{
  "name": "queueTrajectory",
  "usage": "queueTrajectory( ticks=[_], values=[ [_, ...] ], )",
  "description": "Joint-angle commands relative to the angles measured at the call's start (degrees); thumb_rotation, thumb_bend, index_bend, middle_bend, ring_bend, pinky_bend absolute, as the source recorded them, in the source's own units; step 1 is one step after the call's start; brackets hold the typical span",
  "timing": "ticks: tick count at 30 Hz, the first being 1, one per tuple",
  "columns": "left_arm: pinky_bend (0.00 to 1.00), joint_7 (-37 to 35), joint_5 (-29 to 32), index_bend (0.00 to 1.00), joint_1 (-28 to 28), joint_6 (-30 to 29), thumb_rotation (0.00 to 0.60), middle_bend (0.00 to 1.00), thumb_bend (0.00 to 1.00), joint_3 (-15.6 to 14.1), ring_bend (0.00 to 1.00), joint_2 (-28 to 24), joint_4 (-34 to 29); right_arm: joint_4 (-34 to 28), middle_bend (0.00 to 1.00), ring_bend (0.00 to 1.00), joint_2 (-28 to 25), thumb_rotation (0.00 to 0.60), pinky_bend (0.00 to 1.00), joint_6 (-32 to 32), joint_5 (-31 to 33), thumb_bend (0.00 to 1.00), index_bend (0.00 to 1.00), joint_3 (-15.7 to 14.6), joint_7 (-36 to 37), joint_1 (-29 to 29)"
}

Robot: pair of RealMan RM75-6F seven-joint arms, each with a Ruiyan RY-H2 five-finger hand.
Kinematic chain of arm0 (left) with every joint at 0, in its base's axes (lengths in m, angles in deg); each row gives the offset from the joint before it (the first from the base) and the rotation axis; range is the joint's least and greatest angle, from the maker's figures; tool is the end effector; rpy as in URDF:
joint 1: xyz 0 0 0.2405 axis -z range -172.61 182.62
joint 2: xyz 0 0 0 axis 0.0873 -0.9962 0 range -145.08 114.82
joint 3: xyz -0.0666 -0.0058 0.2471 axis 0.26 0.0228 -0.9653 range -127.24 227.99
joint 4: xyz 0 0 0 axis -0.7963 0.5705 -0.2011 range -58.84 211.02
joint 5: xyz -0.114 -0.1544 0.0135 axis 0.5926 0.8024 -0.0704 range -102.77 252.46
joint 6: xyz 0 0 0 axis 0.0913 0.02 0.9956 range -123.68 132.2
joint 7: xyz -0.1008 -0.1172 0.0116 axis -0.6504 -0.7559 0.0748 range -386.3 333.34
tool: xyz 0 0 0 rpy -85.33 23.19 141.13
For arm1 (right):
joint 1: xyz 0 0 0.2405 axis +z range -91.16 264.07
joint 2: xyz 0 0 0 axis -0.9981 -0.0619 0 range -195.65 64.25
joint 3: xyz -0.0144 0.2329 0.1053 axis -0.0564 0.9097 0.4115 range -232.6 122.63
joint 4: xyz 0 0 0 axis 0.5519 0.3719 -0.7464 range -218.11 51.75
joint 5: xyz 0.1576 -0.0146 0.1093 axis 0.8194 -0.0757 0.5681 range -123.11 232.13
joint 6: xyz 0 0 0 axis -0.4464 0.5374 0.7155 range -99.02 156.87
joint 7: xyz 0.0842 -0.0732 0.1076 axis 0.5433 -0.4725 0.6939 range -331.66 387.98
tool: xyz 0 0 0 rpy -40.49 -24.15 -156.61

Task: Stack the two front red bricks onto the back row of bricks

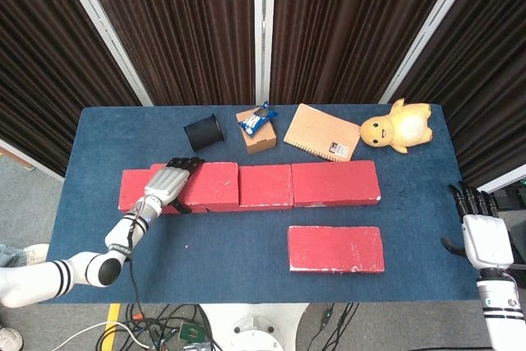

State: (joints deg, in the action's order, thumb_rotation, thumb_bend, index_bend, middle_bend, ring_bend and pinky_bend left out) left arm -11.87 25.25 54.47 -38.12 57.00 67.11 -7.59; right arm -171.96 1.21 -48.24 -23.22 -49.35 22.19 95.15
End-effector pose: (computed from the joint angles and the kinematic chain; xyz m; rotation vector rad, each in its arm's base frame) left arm -0.1689 0.3719 0.0048 -1.9039 -1.1810 -0.7125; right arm -0.3224 -0.2204 0.1617 1.3803 -0.9115 0.7548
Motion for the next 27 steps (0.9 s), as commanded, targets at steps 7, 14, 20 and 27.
queueTrajectory(
  ticks=[7,14,20,27],
  values=[
    [0.0,-0.7,-1.2,0.01,-0.2,-1.1,0.6,0.0,0.06,0.3,0.0,-0.4,-1.2,0.0,0.0,0.0,0.0,0.6,0.0,-0.4,0.0,0.09,0.0,0.1,0.1,-0.1],
    [0.0,-1.1,-2.0,0.01,-0.5,-2.4,0.6,0.0,0.05,0.7,0.0,-0.3,-1.4,0.0,0.0,0.0,-0.1,0.6,0.0,-0.8,0.1,0.09,0.0,0.2,0.2,-0.3],
    [0.0,-1.2,-2.7,0.01,-0.8,-2.6,0.6,0.0,0.05,0.5,0.0,-1.1,-2.8,0.0,0.0,0.0,-0.1,0.6,0.0,-0.7,-0.1,0.09,0.0,0.1,0.2,-0.3],
    [0.0,-1.1,-4.3,0.01,-1.7,-4.6,0.6,0.0,0.05,0.4,0.0,-2.8,-6.0,-0.3,0.0,0.0,-0.3,0.6,0.0,-1.2,-0.4,0.09,0.0,0.2,0.2,-0.5]
  ],
)
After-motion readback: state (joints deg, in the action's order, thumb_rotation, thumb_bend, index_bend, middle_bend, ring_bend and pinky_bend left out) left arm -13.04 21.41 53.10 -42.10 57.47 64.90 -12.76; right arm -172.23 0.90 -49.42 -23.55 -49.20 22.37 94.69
